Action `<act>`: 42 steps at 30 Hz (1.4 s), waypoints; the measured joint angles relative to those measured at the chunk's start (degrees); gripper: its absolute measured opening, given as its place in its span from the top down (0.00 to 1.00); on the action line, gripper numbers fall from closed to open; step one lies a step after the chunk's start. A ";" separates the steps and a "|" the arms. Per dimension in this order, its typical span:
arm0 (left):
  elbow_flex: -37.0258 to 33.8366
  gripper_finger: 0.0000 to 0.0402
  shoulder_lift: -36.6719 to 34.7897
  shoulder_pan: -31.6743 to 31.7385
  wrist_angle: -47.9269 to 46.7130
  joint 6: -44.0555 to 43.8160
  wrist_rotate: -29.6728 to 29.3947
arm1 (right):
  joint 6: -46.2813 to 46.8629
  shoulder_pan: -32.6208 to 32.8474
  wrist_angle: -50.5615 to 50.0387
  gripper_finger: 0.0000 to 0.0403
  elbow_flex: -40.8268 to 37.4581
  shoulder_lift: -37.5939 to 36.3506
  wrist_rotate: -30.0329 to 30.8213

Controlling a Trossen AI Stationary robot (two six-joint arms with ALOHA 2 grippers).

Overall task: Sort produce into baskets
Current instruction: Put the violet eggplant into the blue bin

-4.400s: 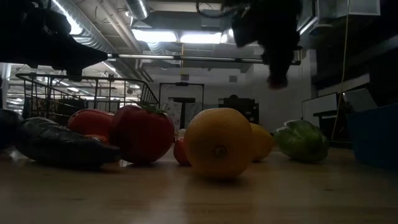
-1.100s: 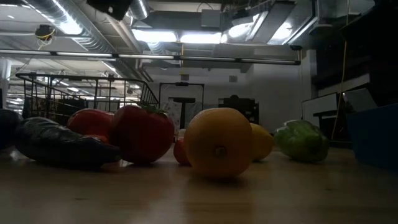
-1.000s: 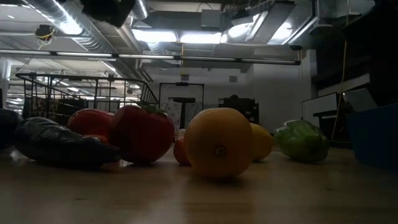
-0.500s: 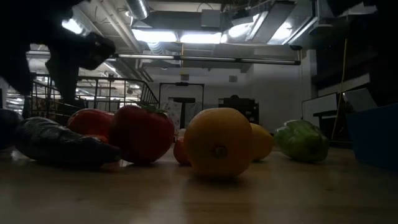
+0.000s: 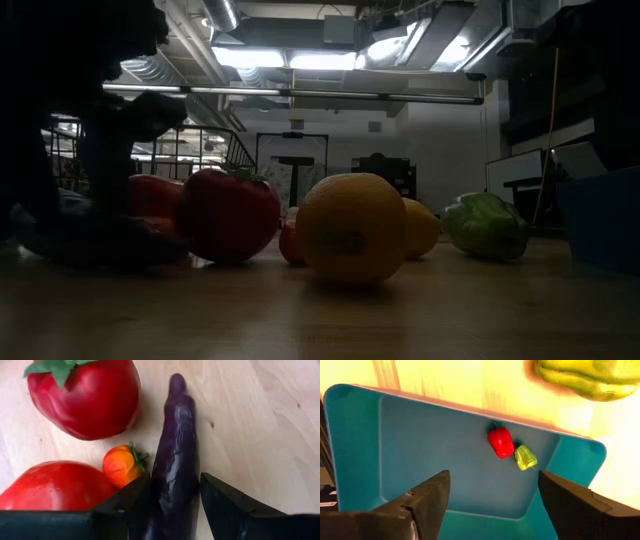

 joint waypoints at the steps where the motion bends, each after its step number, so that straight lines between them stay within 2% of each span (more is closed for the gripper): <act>1: 0.02 0.58 0.36 0.00 0.13 0.00 0.00 | 0.00 0.00 0.19 0.26 0.00 0.00 0.00; 10: 0.21 0.59 2.02 0.00 0.52 0.04 -0.09 | -0.02 0.00 0.75 0.26 0.00 0.00 -0.11; 19: 0.13 0.72 2.06 0.00 0.48 0.11 0.20 | -3.33 0.00 4.75 0.26 0.00 0.00 2.76; 29: -0.18 0.70 1.11 0.07 3.00 -0.19 0.90 | -11.88 0.00 9.91 0.26 0.00 0.00 7.20; 36: -0.18 0.69 0.76 0.04 6.59 -5.10 0.91 | -16.15 0.00 10.51 0.26 0.00 0.00 10.29; 42: 1.39 0.69 0.73 0.11 8.76 -5.77 0.79 | -16.54 0.00 11.52 0.26 0.00 0.00 18.19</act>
